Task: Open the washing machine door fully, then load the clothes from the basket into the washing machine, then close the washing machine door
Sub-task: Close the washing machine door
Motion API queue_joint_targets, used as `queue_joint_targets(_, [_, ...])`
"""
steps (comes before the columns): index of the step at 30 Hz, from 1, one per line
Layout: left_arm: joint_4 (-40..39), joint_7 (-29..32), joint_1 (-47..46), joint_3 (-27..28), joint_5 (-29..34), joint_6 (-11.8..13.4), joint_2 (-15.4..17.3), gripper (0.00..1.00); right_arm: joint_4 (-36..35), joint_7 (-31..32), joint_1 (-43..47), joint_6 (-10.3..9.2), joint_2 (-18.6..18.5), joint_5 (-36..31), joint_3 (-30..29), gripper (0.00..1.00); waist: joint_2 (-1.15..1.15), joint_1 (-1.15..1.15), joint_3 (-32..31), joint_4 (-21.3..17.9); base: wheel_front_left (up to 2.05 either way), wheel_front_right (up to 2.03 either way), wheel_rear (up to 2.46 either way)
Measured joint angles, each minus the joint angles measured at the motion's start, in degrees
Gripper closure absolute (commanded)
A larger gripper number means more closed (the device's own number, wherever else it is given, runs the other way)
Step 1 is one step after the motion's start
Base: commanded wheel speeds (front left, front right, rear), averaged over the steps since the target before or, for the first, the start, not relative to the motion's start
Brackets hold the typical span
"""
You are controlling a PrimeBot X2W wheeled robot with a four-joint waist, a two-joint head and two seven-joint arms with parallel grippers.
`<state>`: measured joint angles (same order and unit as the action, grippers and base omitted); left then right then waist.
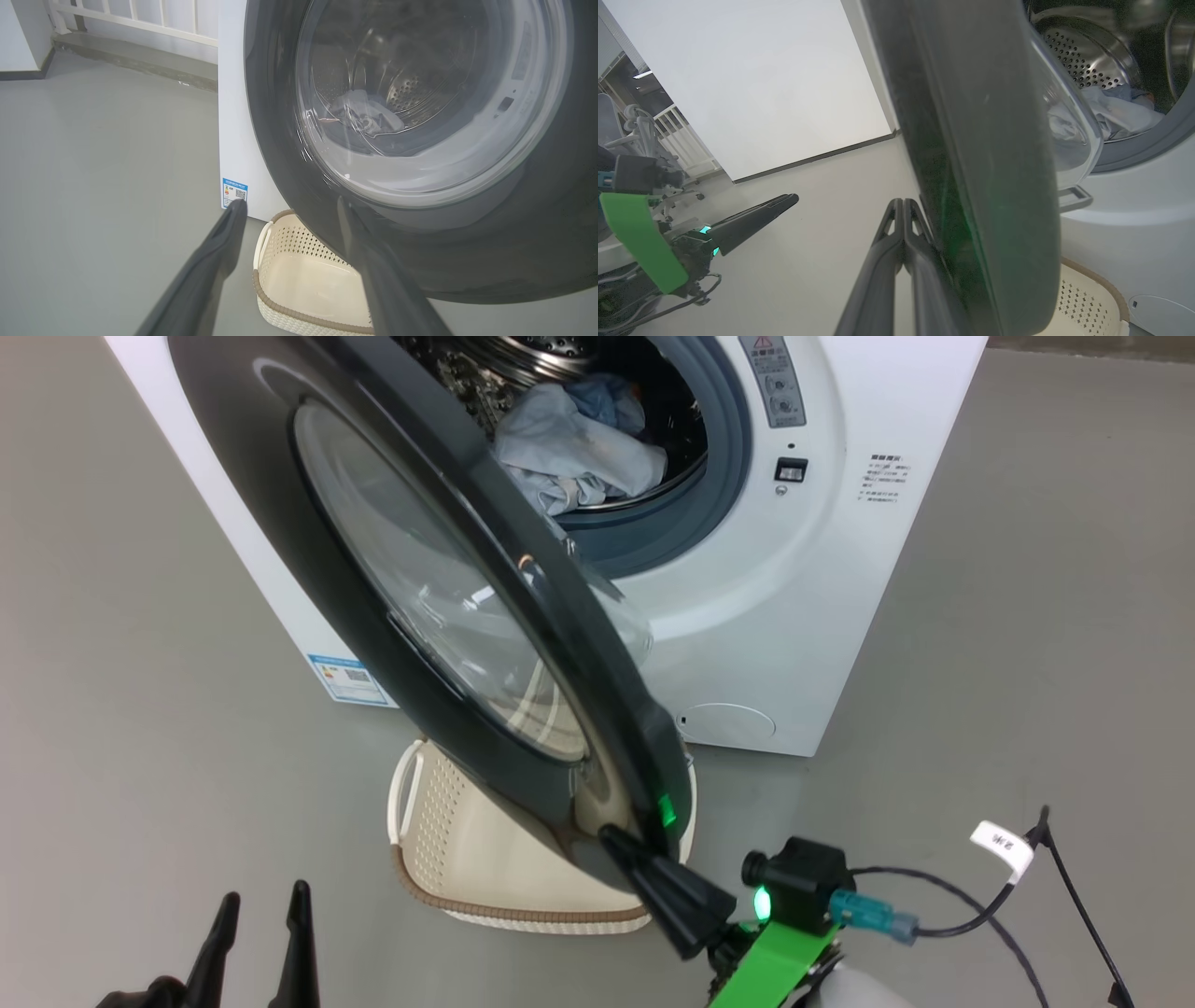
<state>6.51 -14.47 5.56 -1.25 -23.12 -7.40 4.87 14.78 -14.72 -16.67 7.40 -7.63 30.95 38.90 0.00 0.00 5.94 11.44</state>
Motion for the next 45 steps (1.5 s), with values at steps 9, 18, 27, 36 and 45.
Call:
queue_joint_targets(9, [0.0,0.0,-1.4,-2.0,-0.4,0.0,-0.1,0.0,1.2,0.0,-2.3,0.01,0.4,-0.2,-6.7,1.0,0.0,0.0,1.3,0.2,0.0,0.0,0.0])
queue_joint_targets(18, [0.0,0.0,-3.7,-4.2,-1.0,0.0,-0.4,0.0,2.8,0.0,-6.0,0.01,0.3,-0.8,-12.2,1.0,0.0,0.0,3.6,0.9,0.0,0.0,0.0])
queue_joint_targets(27, [-0.1,0.0,-6.3,-5.8,-1.9,0.0,-1.1,0.0,5.1,0.0,-10.8,0.01,-0.6,-2.2,-17.6,1.0,0.0,0.0,6.4,1.9,0.0,0.0,0.0])
queue_joint_targets(36, [-0.3,0.0,-9.6,-7.1,-2.0,0.0,-1.7,0.0,7.5,0.0,-16.9,0.01,-2.2,-2.7,-23.0,1.0,0.0,0.0,9.7,3.2,0.0,0.0,0.0])
queue_joint_targets(45, [-0.5,0.0,-11.5,-8.2,-2.4,0.0,-2.0,0.0,9.8,0.0,-21.5,0.01,-3.3,-3.3,-25.7,1.0,0.0,0.0,12.2,4.7,0.0,0.0,0.0])
